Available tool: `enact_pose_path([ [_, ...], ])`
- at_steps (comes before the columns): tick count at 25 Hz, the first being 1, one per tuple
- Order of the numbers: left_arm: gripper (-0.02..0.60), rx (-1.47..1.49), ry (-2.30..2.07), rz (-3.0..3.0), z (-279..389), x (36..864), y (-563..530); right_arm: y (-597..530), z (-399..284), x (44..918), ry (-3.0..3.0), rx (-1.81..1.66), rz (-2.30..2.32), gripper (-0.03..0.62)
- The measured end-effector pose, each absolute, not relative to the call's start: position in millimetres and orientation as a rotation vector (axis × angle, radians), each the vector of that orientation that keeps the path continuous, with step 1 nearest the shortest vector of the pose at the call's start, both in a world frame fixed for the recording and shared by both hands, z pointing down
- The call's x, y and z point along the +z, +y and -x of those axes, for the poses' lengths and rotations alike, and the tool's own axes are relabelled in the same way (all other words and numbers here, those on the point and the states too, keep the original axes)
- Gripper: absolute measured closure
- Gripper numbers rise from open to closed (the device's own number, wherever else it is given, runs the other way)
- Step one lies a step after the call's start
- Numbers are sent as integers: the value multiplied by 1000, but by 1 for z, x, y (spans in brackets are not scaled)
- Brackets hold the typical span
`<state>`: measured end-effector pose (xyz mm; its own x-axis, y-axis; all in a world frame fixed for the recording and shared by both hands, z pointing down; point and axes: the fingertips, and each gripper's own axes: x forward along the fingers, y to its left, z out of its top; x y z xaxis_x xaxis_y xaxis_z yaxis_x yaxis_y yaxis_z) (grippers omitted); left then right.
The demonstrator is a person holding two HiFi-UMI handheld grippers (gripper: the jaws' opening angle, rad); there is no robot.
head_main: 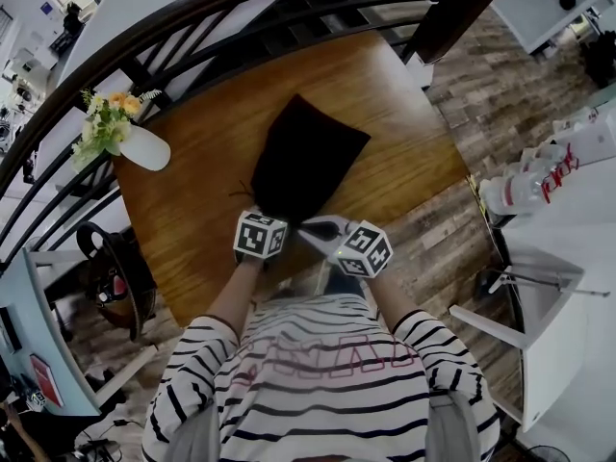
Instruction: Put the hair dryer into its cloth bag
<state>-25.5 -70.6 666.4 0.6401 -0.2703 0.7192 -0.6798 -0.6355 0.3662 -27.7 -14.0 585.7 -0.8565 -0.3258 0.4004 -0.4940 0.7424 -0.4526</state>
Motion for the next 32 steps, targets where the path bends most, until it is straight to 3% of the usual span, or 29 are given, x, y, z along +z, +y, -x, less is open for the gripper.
enact_pose_path([
  [9,259,871,-817,-2217,45,666,-60,-27,25,598,-2592,786,-703,577],
  [15,259,863,-894,-2208,67,662,-50,-28,28,603,-2584,805,-688,528],
  [32,259,631,-1120,-2209,101,600,-43,-16,22,578,-2628,796,-616,480],
])
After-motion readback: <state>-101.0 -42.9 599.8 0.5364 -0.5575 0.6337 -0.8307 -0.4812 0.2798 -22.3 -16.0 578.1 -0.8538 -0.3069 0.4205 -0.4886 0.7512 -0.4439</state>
